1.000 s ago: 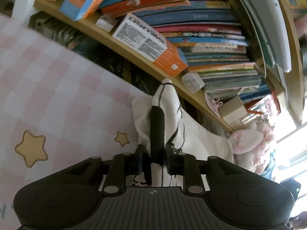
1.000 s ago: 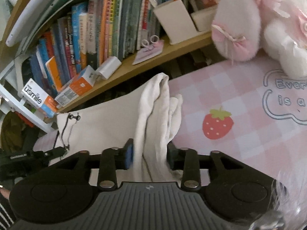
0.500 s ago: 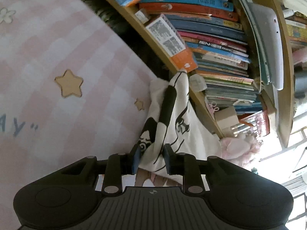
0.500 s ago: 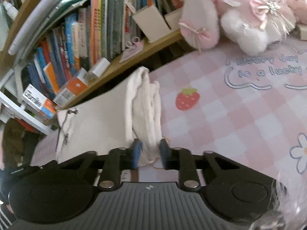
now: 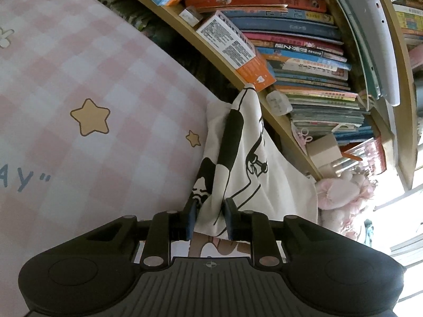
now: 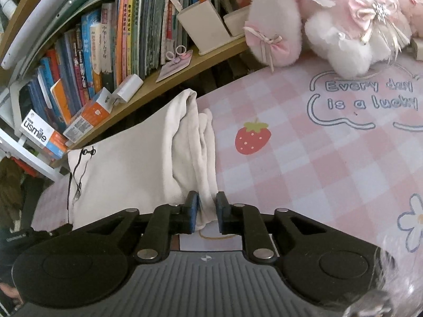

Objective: Fold clothes
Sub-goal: 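Set the folded shirt down and open both grippers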

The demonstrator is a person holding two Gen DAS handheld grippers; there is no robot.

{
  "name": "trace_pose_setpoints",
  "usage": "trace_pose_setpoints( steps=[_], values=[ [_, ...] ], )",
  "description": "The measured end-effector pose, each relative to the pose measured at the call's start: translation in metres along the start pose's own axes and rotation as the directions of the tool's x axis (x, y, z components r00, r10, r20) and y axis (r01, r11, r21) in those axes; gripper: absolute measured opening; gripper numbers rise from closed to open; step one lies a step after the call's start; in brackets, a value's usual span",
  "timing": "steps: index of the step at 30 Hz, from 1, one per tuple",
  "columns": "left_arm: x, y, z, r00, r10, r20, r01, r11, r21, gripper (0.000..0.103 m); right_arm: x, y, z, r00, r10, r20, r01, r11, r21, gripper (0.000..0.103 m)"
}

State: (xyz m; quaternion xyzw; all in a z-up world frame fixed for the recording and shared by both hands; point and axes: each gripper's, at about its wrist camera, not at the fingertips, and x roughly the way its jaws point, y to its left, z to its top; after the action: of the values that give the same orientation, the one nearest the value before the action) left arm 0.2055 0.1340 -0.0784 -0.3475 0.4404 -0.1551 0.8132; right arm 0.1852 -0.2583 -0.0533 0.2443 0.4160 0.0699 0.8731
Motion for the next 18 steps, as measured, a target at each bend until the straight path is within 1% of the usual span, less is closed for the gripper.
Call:
trace_pose_setpoints(
  steps=[1,4,7,8,11,13,14,16,17,18],
  values=[
    [-0.001,-0.001,0.000,1.000,0.000,0.002,0.000,1.000,0.002,0.021,-0.002,0.002,0.000,1.000,-0.013,0.003,0.013,1.000,-0.012,0.026],
    [-0.011,-0.005,0.000,1.000,-0.009,0.020,0.008,1.000,0.020,0.021,-0.014,0.006,-0.001,0.999,-0.035,0.028,0.036,0.999,-0.039,0.031],
    [-0.025,-0.015,-0.004,1.000,0.005,0.030,-0.007,0.997,0.080,0.022,-0.031,0.010,-0.005,0.997,-0.049,0.061,0.053,0.997,-0.063,0.041],
    [-0.030,-0.021,-0.009,0.999,0.018,0.032,-0.021,0.993,0.114,0.023,-0.038,0.012,-0.009,0.996,-0.061,0.070,0.067,0.994,-0.082,0.044],
    [-0.046,-0.038,-0.025,0.997,0.065,0.041,-0.072,0.971,0.226,0.024,-0.056,0.018,-0.022,0.991,-0.102,0.092,0.114,0.983,-0.141,0.052],
    [-0.055,-0.048,-0.040,0.994,0.096,0.054,-0.107,0.952,0.285,0.032,-0.067,0.022,-0.032,0.987,-0.126,0.101,0.142,0.974,-0.174,0.056],
    [-0.058,-0.052,-0.048,0.992,0.110,0.061,-0.124,0.942,0.312,0.033,-0.072,0.024,-0.038,0.985,-0.136,0.102,0.154,0.970,-0.187,0.059],
    [-0.064,-0.060,-0.064,0.988,0.138,0.073,-0.155,0.924,0.349,0.035,-0.080,0.028,-0.050,0.984,-0.147,0.103,0.166,0.964,-0.209,0.061],
    [-0.067,-0.064,-0.072,0.985,0.154,0.078,-0.172,0.917,0.359,0.038,-0.085,0.031,-0.057,0.983,-0.151,0.106,0.172,0.960,-0.223,0.064],
    [-0.070,-0.066,-0.079,0.982,0.168,0.087,-0.188,0.913,0.362,0.046,-0.089,0.033,-0.064,0.982,-0.156,0.110,0.178,0.955,-0.235,0.066]
  ],
)
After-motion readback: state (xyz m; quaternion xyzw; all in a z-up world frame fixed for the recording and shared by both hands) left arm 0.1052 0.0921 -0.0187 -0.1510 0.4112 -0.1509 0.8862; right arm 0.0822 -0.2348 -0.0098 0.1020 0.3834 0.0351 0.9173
